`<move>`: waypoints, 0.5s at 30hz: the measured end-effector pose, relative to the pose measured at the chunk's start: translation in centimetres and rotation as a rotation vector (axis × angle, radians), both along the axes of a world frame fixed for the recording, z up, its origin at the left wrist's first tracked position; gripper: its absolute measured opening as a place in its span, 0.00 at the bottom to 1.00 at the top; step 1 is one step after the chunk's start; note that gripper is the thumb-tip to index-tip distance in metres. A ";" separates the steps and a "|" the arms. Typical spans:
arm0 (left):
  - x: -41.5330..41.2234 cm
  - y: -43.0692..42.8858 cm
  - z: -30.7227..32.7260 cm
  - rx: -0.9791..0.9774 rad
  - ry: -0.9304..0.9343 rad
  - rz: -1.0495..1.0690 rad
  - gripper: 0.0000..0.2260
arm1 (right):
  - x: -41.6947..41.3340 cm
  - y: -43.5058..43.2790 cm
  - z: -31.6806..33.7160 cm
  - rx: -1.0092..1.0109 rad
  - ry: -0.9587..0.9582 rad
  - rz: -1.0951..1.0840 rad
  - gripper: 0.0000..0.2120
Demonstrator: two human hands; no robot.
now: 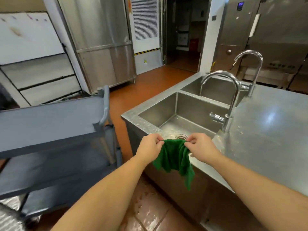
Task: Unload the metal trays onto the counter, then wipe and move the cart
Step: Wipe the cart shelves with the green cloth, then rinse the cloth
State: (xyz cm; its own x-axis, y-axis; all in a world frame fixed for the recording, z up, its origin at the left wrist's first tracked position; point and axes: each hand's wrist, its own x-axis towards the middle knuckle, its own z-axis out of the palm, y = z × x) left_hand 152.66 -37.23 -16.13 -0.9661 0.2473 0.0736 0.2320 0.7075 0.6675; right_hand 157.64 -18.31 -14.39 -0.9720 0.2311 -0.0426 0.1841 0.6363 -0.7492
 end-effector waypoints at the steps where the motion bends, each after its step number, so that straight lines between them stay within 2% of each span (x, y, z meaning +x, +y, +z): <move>1: -0.3 -2.1 0.1 0.014 -0.002 0.039 0.06 | -1.0 -2.3 0.0 -0.042 -0.007 0.001 0.06; 5: -1.3 -9.9 0.8 0.101 0.015 0.214 0.07 | -4.4 -11.8 0.1 -0.253 -0.003 0.005 0.08; 11: -2.5 -18.6 3.5 0.398 0.068 0.540 0.05 | -8.5 -25.2 1.2 -0.438 0.145 0.008 0.03; 15: -4.1 -23.9 4.8 0.416 0.089 0.654 0.06 | -11.4 -32.2 1.6 -0.531 0.142 0.021 0.04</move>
State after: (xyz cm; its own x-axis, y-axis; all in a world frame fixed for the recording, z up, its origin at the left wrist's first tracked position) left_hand 148.54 -61.15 -11.30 -0.8923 -0.4353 0.1195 -0.0808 0.4145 0.9065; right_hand 146.22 -50.55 -12.79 -0.9809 0.1940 -0.0158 0.0487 0.1662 -0.9849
